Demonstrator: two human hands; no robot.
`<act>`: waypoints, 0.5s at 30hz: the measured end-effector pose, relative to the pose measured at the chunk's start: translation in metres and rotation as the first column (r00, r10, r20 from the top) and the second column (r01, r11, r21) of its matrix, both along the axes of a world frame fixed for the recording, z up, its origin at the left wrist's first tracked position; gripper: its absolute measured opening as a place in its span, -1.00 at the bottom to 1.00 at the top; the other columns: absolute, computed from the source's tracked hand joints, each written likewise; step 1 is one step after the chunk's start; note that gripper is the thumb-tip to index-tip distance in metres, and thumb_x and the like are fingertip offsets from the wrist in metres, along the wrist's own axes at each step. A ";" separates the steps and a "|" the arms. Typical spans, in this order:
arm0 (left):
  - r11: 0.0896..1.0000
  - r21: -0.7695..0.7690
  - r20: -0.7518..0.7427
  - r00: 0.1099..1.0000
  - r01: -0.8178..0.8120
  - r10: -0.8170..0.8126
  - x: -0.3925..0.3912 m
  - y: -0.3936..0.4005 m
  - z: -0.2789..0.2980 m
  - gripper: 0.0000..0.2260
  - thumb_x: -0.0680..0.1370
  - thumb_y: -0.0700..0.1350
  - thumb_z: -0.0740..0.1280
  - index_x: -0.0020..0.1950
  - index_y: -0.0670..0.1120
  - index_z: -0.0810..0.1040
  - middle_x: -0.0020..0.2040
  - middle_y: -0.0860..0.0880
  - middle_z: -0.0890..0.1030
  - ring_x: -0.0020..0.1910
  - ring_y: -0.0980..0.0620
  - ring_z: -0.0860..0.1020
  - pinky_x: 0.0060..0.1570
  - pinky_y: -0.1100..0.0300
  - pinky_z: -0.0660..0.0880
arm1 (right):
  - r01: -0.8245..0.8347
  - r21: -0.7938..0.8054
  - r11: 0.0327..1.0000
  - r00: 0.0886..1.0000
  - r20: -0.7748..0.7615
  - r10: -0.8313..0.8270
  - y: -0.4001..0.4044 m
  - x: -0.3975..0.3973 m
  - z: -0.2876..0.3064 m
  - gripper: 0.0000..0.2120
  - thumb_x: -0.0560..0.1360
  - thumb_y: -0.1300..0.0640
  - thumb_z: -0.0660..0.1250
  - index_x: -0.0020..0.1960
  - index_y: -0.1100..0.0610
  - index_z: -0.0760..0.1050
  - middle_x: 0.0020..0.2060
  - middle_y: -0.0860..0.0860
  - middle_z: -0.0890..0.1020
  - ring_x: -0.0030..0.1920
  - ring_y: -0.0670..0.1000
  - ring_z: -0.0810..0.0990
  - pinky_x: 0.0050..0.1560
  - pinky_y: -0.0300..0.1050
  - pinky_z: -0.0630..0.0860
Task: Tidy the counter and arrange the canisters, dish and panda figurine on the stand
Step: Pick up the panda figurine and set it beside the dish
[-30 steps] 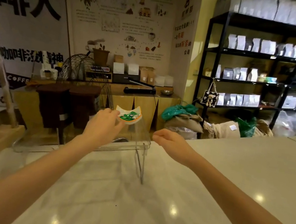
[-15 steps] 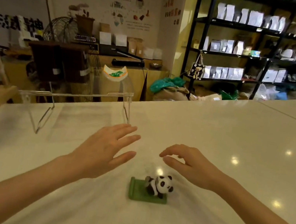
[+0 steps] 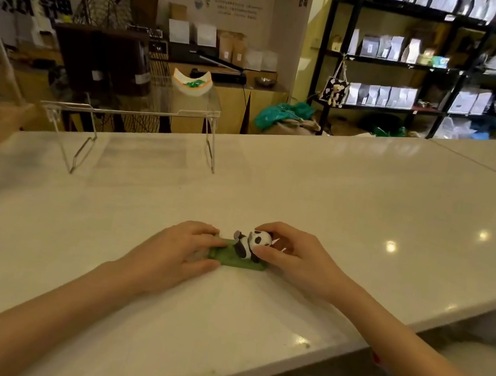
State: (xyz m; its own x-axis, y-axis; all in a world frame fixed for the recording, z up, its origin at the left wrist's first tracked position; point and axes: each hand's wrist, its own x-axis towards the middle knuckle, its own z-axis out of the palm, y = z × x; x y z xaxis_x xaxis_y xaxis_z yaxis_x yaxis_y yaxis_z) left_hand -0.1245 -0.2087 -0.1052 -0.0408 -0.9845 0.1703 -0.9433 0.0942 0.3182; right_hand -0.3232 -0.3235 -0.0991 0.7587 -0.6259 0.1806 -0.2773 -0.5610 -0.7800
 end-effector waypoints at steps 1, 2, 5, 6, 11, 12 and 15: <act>1.000 0.006 -0.013 1.000 0.004 -0.004 0.000 0.000 0.001 -0.65 0.50 0.05 0.25 0.27 0.06 0.43 0.31 0.01 0.44 0.27 0.09 0.40 0.24 0.32 0.26 | 0.001 0.029 1.000 1.000 0.017 -0.002 0.000 0.001 0.000 -0.82 0.41 0.00 0.34 0.01 -0.09 0.52 -0.13 -0.14 0.63 -0.20 -0.18 0.56 -0.19 -0.38 0.47; 1.000 0.008 -0.025 1.000 0.011 -0.010 0.000 -0.001 0.002 -0.66 0.50 0.03 0.26 0.26 0.04 0.45 0.28 0.00 0.46 0.23 0.08 0.43 0.20 0.34 0.28 | 0.001 0.067 0.998 0.999 0.033 -0.004 -0.001 0.001 0.000 -0.83 0.40 0.01 0.36 -0.01 -0.10 0.54 -0.13 -0.12 0.64 -0.17 -0.13 0.58 -0.15 -0.30 0.51; 1.000 0.006 -0.059 0.998 0.027 -0.027 0.002 -0.003 0.005 -0.69 0.48 -0.01 0.30 0.21 -0.01 0.51 0.21 -0.03 0.51 0.15 0.08 0.47 0.12 0.41 0.31 | -0.014 0.138 0.990 0.999 0.043 0.008 -0.009 0.003 0.004 -0.83 0.37 0.06 0.41 -0.04 -0.03 0.58 -0.18 -0.04 0.67 -0.17 0.01 0.63 -0.07 -0.08 0.55; 1.000 0.000 -0.073 0.997 0.023 -0.023 0.003 -0.005 0.007 -0.70 0.47 -0.01 0.31 0.19 -0.01 0.53 0.20 -0.02 0.53 0.14 0.09 0.48 0.10 0.43 0.30 | -0.032 0.158 0.987 0.998 0.050 0.024 -0.012 0.005 0.007 -0.83 0.37 0.09 0.42 -0.04 0.01 0.58 -0.20 -0.02 0.67 -0.21 0.01 0.63 -0.08 -0.08 0.56; 0.997 -0.073 -0.092 0.996 0.000 -0.007 0.019 -0.017 0.029 -0.74 0.45 0.02 0.32 0.12 0.05 0.57 0.14 0.01 0.57 0.04 0.13 0.51 -0.11 0.60 0.31 | -0.119 0.238 0.964 0.986 0.144 0.086 -0.035 0.024 0.030 -0.81 0.39 0.18 0.40 0.00 0.14 0.57 -0.26 0.03 0.65 -0.33 -0.06 0.58 -0.23 -0.24 0.54; 0.996 -0.091 -0.093 0.996 -0.008 -0.001 0.023 -0.020 0.035 -0.74 0.44 0.04 0.32 0.12 0.07 0.57 0.12 0.03 0.57 0.01 0.13 0.52 -0.17 0.58 0.33 | -0.125 0.235 0.964 0.984 0.155 0.090 -0.040 0.030 0.036 -0.80 0.39 0.17 0.40 0.02 0.13 0.56 -0.26 0.02 0.65 -0.34 -0.07 0.58 -0.24 -0.26 0.54; 0.987 -0.152 -0.125 0.992 -0.055 0.036 0.037 -0.029 0.054 -0.76 0.42 0.03 0.35 0.08 0.11 0.58 0.05 0.11 0.56 -0.08 0.14 0.53 -0.23 0.53 0.39 | -0.141 0.209 0.968 0.978 0.183 0.103 -0.057 0.049 0.054 -0.78 0.38 0.14 0.41 0.03 0.07 0.55 -0.36 -0.09 0.67 -0.34 -0.10 0.61 -0.26 -0.30 0.55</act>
State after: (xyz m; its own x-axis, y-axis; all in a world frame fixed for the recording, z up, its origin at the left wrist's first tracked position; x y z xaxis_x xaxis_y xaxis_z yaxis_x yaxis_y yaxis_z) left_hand -0.0880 -0.2382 -0.0511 0.0339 -0.9463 0.3216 -0.9032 0.1088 0.4153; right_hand -0.2739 -0.3807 -0.0451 0.8020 -0.5691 0.1813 -0.0706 -0.3917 -0.9174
